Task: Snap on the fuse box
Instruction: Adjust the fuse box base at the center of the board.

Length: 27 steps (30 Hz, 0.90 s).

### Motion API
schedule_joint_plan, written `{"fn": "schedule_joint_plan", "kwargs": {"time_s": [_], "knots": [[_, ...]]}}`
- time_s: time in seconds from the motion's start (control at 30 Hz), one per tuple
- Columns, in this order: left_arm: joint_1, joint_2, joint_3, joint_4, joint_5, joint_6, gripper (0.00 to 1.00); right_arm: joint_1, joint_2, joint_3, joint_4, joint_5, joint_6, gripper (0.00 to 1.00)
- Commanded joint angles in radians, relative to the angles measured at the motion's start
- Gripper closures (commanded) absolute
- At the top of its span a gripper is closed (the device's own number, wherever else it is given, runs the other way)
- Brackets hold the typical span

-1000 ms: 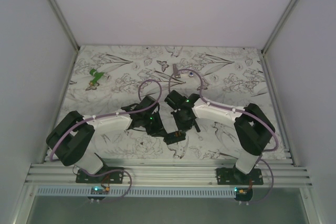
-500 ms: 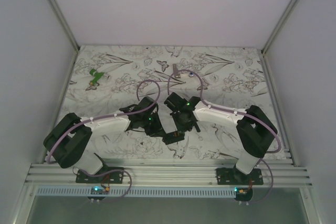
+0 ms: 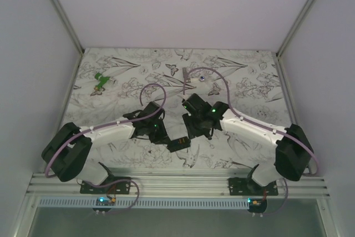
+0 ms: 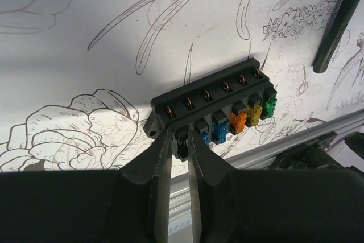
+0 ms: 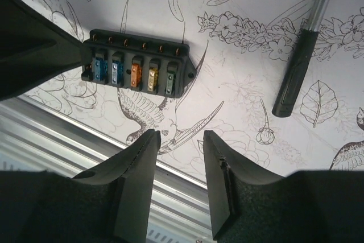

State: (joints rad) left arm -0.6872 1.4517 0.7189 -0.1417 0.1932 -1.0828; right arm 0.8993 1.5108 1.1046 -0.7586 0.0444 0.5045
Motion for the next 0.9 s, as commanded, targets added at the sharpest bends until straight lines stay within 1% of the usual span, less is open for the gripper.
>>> {"fn": "schedule_joint_plan", "kwargs": {"time_s": [0.0,0.13,0.23,0.43,0.63,0.87], "knots": [[0.008,0.019,-0.005,-0.147,-0.1,0.049,0.85,-0.037,-0.049,-0.068,0.052,-0.055,-0.006,0.56],[0.009,0.02,0.006,-0.153,-0.1,0.057,0.83,-0.105,-0.096,-0.16,0.197,-0.195,0.006,0.58],[0.008,0.021,0.006,-0.152,-0.098,0.059,0.82,-0.157,-0.102,-0.202,0.287,-0.291,0.011,0.6],[0.009,0.029,0.015,-0.151,-0.097,0.063,0.82,-0.22,-0.07,-0.252,0.415,-0.414,0.018,0.64],[0.009,0.036,0.018,-0.153,-0.095,0.064,0.82,-0.228,-0.003,-0.27,0.477,-0.483,0.022,0.65],[0.009,0.042,0.021,-0.152,-0.093,0.063,0.83,-0.243,0.048,-0.291,0.524,-0.499,0.027,0.7]]}}
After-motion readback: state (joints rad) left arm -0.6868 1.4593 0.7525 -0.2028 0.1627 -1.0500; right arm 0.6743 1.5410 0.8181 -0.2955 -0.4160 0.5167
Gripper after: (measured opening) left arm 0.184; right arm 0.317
